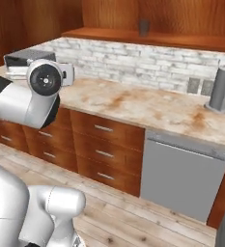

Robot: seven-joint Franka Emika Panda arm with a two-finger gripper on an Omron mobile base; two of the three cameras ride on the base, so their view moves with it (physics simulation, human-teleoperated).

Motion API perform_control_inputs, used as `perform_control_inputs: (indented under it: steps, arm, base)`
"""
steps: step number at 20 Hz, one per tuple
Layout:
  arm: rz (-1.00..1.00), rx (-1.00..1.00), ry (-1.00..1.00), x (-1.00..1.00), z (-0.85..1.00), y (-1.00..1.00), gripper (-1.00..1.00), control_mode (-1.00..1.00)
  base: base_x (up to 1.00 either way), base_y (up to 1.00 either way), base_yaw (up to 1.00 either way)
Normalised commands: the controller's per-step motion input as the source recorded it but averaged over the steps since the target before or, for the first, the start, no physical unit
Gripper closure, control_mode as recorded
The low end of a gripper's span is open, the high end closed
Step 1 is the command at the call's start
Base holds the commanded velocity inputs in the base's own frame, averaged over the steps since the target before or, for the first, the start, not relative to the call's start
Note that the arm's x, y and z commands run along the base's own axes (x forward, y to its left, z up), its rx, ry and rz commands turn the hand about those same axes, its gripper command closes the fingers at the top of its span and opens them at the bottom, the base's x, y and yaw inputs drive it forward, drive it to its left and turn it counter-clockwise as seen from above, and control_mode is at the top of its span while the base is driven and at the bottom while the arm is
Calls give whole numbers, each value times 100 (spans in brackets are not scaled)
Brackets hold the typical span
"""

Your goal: There is a bowl on the dining counter. Grab a lemon wedge from the fridge and place it in the bowl. Then get the liquor bottle and glass cup from the cabinet and place them next to the bowl.

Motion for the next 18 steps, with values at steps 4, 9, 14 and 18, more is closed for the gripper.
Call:
perform_control_inputs:
  steps: [4,9,14,18]
  arm:
    - [0,0,0,0,0,0,100,100]
    - [0,0,0,0,0,0,100,100]
    - [0,0,0,0,0,0,100,100]
    - [0,0,0,0,0,0,100,100]
  base:
    - [-84,42,43]
    - [-84,11,45]
    - [-91,3,46]
    - [-99,9,42]
